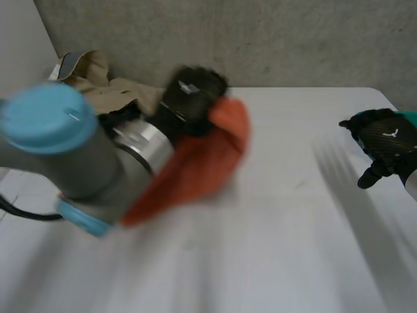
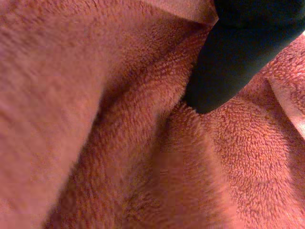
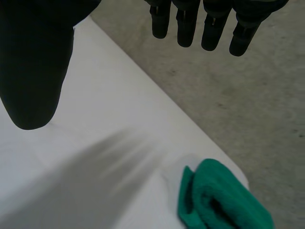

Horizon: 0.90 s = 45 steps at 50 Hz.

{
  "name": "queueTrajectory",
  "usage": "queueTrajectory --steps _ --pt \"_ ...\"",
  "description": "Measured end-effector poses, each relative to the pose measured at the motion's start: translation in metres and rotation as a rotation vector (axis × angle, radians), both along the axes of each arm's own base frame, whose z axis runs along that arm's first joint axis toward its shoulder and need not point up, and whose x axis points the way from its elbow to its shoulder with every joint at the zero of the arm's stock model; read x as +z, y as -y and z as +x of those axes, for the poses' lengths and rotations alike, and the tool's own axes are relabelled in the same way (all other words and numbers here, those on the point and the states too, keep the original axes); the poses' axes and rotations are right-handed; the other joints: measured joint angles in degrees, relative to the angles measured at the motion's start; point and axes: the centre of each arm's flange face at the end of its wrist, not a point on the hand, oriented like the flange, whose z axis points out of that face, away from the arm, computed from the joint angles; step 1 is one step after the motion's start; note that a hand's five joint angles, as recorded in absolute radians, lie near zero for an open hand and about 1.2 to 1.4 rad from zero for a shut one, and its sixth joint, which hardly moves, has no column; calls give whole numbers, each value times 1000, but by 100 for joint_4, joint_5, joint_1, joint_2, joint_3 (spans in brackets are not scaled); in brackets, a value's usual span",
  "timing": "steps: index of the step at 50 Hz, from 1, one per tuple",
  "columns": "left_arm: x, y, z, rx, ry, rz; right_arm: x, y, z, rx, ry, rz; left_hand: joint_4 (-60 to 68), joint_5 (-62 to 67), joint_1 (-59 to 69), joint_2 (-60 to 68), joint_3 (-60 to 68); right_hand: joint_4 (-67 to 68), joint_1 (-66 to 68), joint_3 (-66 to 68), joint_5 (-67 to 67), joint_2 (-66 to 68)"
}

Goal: Fold the laundry.

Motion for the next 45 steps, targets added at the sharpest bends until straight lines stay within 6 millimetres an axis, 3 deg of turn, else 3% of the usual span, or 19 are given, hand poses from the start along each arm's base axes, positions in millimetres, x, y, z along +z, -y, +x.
queueTrajectory --steps 5,7,8,9,11,16,21,25,30,37,45 --pt "-56 -37 -36 -158 106 93 6 0 -2 -30 16 -11 -360 -151 -172 -353 -336 0 0 0 0 0" --pt "-72 -46 -42 -185 157 94 5 -1 -2 -32 23 -6 -2631 -2195 -2605 -2743 -2546 0 0 0 0 0" --pt "-76 -48 -44 -192 174 89 5 -1 -2 -32 25 -4 -2751 -2315 -2734 -2743 -2670 0 0 0 0 0" --pt "-82 -52 -46 -202 209 70 4 -1 -2 -31 28 0 -3685 -3230 -3660 -3670 -3590 0 0 0 0 0" --pt "-82 -55 -47 -206 241 31 3 -2 -1 -25 31 8 -5054 -4575 -4738 -5047 -4973 0 0 0 0 0" --pt "-57 -59 -40 -181 255 -66 1 -4 1 -12 31 14 -5550 -5054 -5044 -5519 -5447 0 0 0 0 0" --pt "-17 -56 -13 -72 226 -130 3 -6 7 18 28 14 -5550 -5054 -5044 -5519 -5447 0 0 0 0 0" --pt "-8 -51 13 46 233 -110 5 -15 19 74 32 48 -5550 -5054 -5044 -5519 -5447 0 0 0 0 0" --pt "-20 -51 47 195 299 -17 6 -38 37 153 35 147 -5556 -5054 -5045 -5535 -5447 0 0 0 0 0" --pt "-51 -49 100 390 401 176 8 -84 70 270 39 306 -5557 -5053 -5045 -5545 -5447 0 0 0 0 0" --pt "-69 -42 126 468 322 374 -1 -121 102 303 85 364 -5532 -5023 -5018 -5520 -5426 0 0 0 0 0"
